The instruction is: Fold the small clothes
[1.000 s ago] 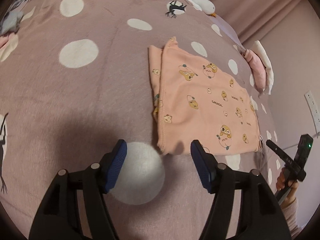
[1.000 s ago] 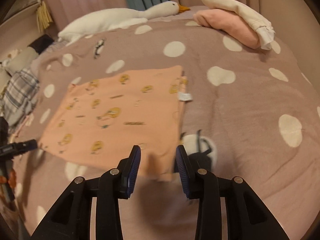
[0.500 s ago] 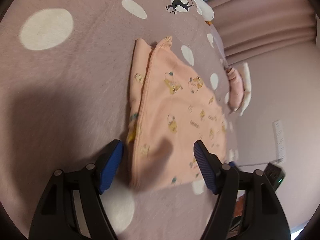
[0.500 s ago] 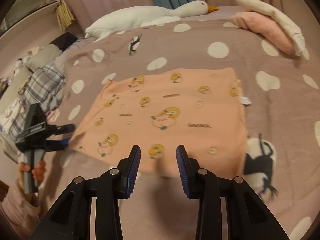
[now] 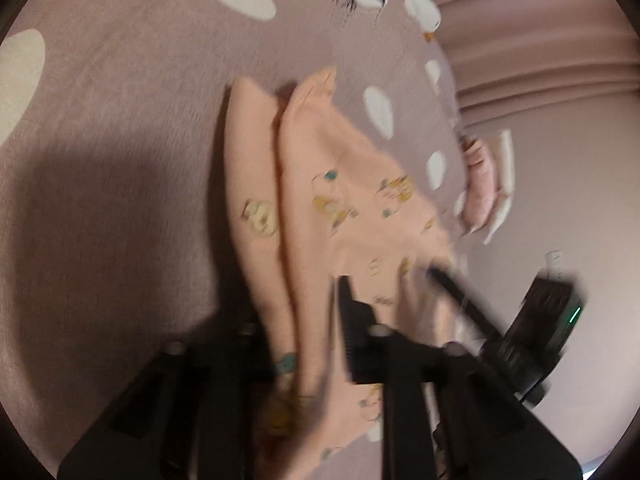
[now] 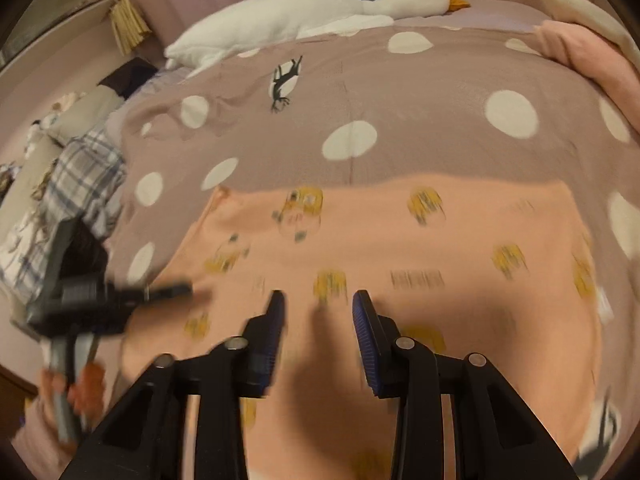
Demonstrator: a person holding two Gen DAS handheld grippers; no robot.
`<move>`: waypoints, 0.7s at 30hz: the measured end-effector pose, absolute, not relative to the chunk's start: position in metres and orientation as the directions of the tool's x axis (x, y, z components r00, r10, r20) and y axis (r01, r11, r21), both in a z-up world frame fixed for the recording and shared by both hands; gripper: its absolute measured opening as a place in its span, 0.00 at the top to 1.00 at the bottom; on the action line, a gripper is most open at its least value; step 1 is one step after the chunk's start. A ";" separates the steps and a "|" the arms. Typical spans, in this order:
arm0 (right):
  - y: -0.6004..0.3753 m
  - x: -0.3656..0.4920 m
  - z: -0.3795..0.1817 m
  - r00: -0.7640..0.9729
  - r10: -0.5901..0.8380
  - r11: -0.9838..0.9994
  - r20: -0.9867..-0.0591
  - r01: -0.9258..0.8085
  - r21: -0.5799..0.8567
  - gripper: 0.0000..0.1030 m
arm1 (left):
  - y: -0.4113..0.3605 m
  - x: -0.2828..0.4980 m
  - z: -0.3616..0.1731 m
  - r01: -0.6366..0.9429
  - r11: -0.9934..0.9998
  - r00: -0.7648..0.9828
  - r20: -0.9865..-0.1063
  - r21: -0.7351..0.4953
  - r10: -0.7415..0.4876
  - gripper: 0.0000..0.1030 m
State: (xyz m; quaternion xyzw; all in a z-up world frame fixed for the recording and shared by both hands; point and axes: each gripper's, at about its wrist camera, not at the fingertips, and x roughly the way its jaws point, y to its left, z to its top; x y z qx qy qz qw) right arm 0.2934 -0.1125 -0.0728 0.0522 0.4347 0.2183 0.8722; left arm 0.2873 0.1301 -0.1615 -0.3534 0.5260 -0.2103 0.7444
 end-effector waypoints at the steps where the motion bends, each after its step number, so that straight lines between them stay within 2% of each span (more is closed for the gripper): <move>1: -0.106 0.301 -0.073 0.527 0.421 0.900 -0.738 -0.342 0.269 0.65 | 0.130 0.286 -0.163 -0.055 0.672 0.358 -0.643 -0.739 -0.677 0.89; 4: -0.084 0.324 -0.079 0.513 0.397 0.906 -0.761 -0.352 0.235 0.75 | 0.135 0.287 -0.165 -0.063 0.660 0.355 -0.635 -0.749 -0.686 0.88; 7: -0.069 0.344 -0.093 0.506 0.324 0.930 -0.800 -0.325 0.171 0.75 | 0.135 0.289 -0.166 -0.057 0.674 0.349 -0.647 -0.737 -0.678 0.88; 12: -0.071 0.354 -0.096 0.491 0.320 0.935 -0.810 -0.302 0.186 0.75 | 0.133 0.290 -0.167 -0.055 0.679 0.346 -0.652 -0.732 -0.675 0.88; 15: -0.075 0.340 -0.085 0.499 0.316 0.936 -0.807 -0.305 0.177 0.75 | 0.134 0.290 -0.168 -0.057 0.678 0.345 -0.652 -0.733 -0.675 0.88; 21: -0.086 0.260 -0.068 0.523 0.300 0.917 -0.798 -0.389 0.090 0.75 | 0.128 0.293 -0.166 -0.058 0.691 0.343 -0.664 -0.721 -0.664 0.88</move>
